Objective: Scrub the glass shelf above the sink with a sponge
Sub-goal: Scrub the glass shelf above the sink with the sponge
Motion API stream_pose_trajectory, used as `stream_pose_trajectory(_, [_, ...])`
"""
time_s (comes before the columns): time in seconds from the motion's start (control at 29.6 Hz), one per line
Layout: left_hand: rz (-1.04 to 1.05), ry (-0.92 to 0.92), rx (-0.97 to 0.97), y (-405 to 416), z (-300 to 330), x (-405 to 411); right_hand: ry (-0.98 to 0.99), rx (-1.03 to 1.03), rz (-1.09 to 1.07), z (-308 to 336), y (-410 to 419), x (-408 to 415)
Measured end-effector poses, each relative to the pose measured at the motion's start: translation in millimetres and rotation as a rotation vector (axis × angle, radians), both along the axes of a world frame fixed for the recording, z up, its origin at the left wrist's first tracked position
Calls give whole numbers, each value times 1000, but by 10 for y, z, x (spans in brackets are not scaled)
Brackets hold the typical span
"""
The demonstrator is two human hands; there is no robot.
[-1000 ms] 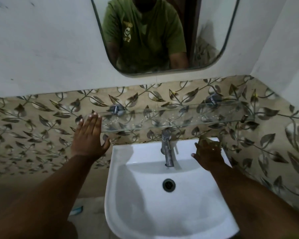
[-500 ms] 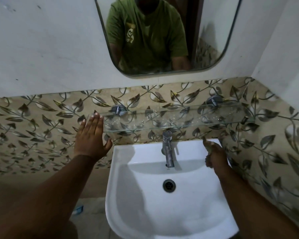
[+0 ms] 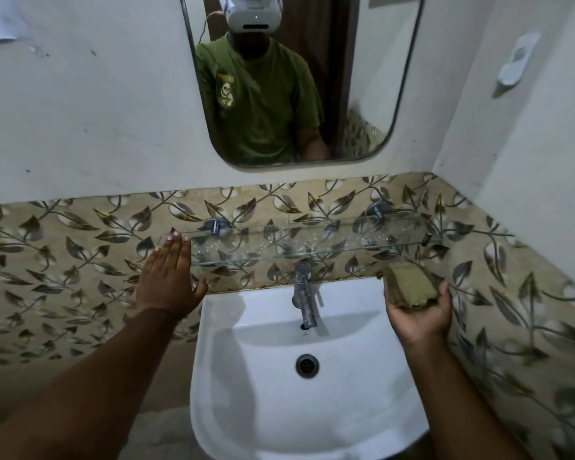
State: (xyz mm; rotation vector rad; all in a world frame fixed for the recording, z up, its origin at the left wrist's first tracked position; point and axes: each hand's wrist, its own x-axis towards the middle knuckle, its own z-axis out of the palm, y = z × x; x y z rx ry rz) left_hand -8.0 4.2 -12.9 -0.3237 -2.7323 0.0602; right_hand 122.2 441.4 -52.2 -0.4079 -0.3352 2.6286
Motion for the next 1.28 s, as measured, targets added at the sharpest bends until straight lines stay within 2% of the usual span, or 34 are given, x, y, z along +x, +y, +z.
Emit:
stream_pose_trajectory(0.3, [-7,-7,30,45,27,39,-39,119,-11,201,58,67])
stream_pose_trajectory(0.44, [9,-42,50,50,49,65,-100,129,-5,528,-32,67])
stream_pose_trajectory(0.54, [-5,-50,63,51,36,62,-127,191,-32,866,-55,52])
stream_pose_trajectory(0.67, [-6,-81,67,57,56,56,-259,308,-87,1264,99,-108])
stream_pose_trajectory(0.74, [-9,-74,75,63,49,51,-421,590,-266,1378,248,-257])
stream_pose_trajectory(0.81, [-6,-58,82,60,41,39,-605,1100,-487,1476,369,-416])
stream_pose_trajectory(0.84, [-5,-50,82,56,43,32,-679,1389,-499,1513,402,-504])
stream_pose_trajectory(0.91, [3,-51,73,40,27,37,-924,1908,-239,1430,466,-729])
stream_pose_trajectory(0.98, [2,-46,67,30,-3,42,-1128,2279,185,1270,443,-837])
stream_pose_trajectory(1.01, [-2,-37,62,36,-16,41,-1163,2377,310,1203,427,-843])
stream_pose_trajectory(1.05, [-10,-26,60,50,-27,33,-1175,2406,339,1171,408,-839])
stream_pose_trajectory(1.11, [-22,2,67,60,-43,6,-1189,2372,268,1205,358,-847])
stream_pose_trajectory(1.21, [-17,14,69,47,-47,-5,-1212,2477,146,1217,336,-933])
stream_pose_trajectory(1.28, [-17,12,69,37,-68,0,-1206,2473,185,1158,307,-961])
